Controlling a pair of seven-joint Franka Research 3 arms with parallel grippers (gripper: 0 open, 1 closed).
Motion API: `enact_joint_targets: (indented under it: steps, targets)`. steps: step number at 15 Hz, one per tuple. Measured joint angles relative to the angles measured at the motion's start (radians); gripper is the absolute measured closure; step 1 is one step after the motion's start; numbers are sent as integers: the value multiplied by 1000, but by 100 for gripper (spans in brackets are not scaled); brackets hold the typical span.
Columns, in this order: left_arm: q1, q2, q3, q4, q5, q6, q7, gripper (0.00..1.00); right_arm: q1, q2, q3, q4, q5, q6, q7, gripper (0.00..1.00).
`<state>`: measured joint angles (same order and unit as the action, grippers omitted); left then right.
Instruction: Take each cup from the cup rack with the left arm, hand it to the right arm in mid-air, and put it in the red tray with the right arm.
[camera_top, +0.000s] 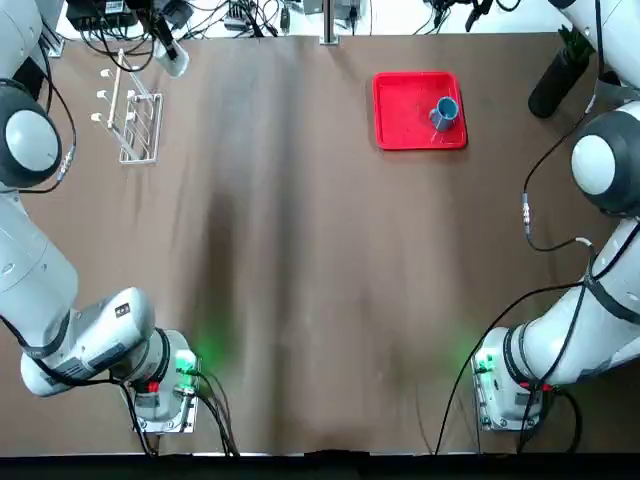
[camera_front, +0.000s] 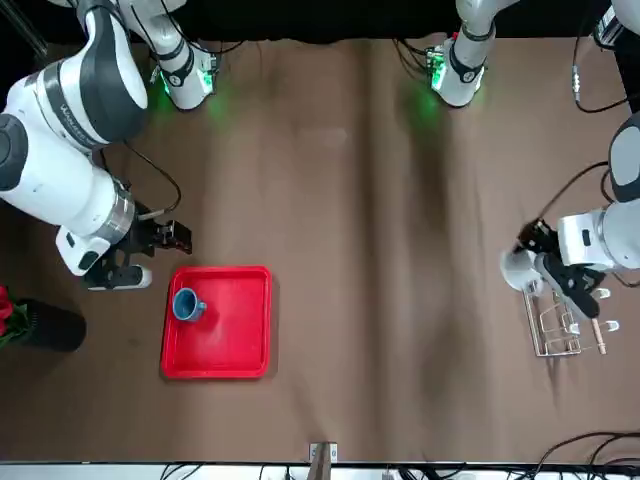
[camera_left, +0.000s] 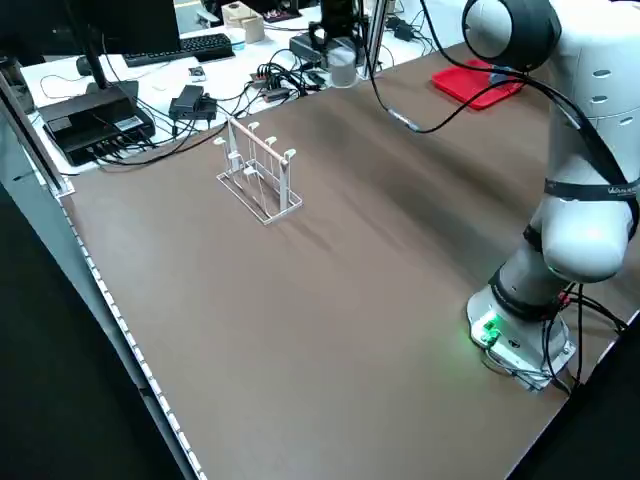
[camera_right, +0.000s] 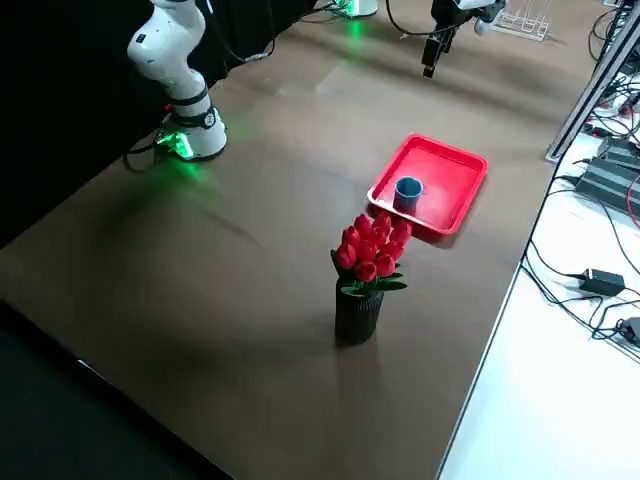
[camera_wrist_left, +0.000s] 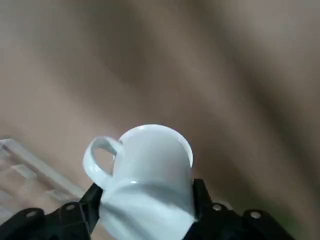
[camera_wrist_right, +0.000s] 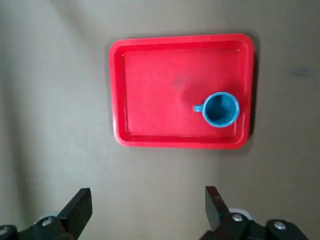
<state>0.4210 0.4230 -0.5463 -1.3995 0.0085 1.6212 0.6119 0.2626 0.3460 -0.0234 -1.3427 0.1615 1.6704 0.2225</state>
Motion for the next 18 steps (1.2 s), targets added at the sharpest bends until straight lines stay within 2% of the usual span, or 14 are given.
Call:
enact_joint_targets:
  steps: [5,9,10,14,18]
  targets:
    - [-13,6,-1,-19,-338,-128,-100,26,9,4,2,-5,72,13,14,0]
    - [-80,47,-4,-24,-635,-134,-264,26,44,12,2,-7,172,55,40,0]
    - [-112,76,-4,-24,-773,-131,-309,26,54,13,2,-8,241,74,44,0]
    - [-173,90,-7,-21,-1019,-54,-339,26,60,39,2,-13,451,87,46,0]
    - [-239,95,-8,-20,-1205,51,-341,26,60,71,1,-13,656,94,46,0]
